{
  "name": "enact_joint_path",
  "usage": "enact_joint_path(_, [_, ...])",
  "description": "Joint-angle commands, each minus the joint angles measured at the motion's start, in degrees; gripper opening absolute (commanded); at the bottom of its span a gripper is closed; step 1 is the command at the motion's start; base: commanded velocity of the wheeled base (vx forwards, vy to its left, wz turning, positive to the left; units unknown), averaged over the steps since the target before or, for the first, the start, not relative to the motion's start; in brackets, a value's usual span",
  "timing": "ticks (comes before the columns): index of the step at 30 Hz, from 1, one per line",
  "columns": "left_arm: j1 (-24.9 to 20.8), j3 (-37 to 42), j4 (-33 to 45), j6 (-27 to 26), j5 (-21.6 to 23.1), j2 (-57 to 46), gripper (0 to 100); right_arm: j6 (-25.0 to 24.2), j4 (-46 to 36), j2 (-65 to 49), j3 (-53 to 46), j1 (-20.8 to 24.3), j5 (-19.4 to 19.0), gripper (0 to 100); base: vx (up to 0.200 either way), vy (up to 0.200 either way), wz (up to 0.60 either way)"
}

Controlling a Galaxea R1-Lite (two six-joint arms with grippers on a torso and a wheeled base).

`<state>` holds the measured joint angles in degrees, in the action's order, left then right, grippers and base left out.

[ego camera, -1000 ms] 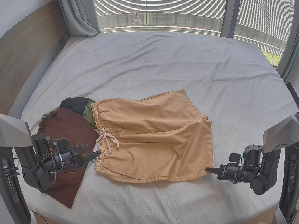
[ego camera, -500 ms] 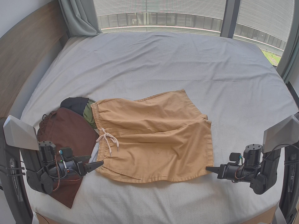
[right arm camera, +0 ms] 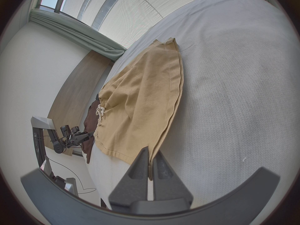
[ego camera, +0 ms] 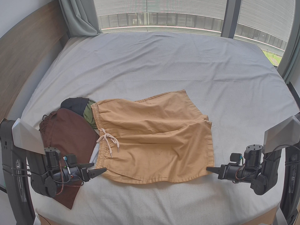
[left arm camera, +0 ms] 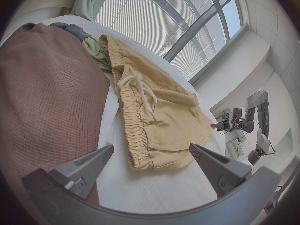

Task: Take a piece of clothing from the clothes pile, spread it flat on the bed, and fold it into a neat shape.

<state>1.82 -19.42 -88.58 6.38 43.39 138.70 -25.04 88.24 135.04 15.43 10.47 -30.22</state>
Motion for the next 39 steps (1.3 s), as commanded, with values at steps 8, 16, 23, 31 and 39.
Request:
enact_joint_path(8, [-0.8,-2.0,0.0,0.8,-0.2,3.5,100,0.0,0.0,0.1,0.4,0.1,0.0,0,0.0,0.0,0.0])
enact_joint_path(16, [-1.6,-3.1,0.0,2.9,-0.8,4.1,100,0.0,0.0,0.1,0.4,0.0,0.0,0,0.0,0.0,0.0])
enact_joint_path(23, [-1.6,-3.7,0.0,2.9,-0.8,4.9,0,0.0,0.0,-0.2,-0.1,0.0,-0.1,0,0.0,0.0,0.0])
enact_joint_path(31, [-1.6,-3.6,0.0,2.8,-0.8,4.6,0,4.1,0.0,-0.5,-2.2,-2.2,-0.8,0,0.0,0.0,0.0])
enact_joint_path(39, [-1.5,-0.6,-0.1,2.2,-0.7,2.4,0,8.5,0.0,-0.3,-4.1,-4.9,-3.4,0,0.0,0.0,0.0])
